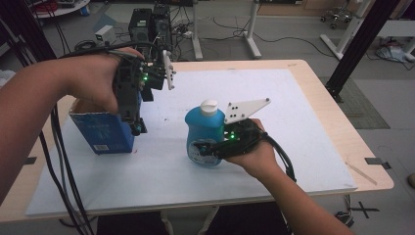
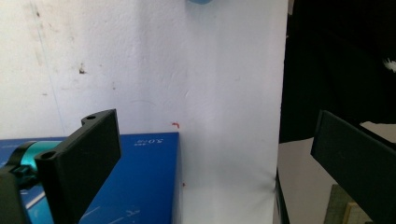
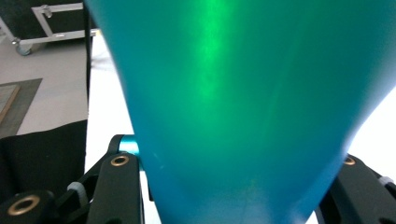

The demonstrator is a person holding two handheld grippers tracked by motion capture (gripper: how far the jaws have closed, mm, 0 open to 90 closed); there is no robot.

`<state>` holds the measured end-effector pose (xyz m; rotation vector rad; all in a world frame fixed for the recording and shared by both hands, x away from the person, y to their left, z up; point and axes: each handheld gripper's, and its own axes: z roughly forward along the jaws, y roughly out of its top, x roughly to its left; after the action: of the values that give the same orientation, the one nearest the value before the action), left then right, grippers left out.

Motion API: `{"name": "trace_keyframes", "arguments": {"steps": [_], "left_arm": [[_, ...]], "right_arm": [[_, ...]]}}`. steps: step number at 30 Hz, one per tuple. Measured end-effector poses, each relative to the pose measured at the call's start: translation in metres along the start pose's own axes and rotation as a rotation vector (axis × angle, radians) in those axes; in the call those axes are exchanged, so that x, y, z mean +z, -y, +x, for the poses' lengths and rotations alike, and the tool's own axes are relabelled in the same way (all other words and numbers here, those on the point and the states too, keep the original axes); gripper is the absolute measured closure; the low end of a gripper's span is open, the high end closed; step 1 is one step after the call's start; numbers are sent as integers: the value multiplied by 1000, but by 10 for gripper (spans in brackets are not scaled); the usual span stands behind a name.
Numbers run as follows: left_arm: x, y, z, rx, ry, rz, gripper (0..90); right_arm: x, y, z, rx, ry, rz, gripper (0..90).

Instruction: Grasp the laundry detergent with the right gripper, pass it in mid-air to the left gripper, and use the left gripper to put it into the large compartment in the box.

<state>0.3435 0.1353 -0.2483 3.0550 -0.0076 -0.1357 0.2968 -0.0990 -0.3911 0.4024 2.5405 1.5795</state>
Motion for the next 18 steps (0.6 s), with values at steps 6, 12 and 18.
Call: {"name": "trace_keyframes", "arguments": {"steps": [6, 12, 18], "left_arm": [[-9, -14, -7, 24, 14, -21, 17], [-20, -31, -16, 61, 6, -20, 17], [-27, -41, -20, 62, 7, -2, 16]], "right_arm": [[-9, -20, -5, -30, -52, 5, 470], [-7, -44, -4, -93, -144, 25, 470], [4, -59, -3, -120, -199, 38, 470]]}}
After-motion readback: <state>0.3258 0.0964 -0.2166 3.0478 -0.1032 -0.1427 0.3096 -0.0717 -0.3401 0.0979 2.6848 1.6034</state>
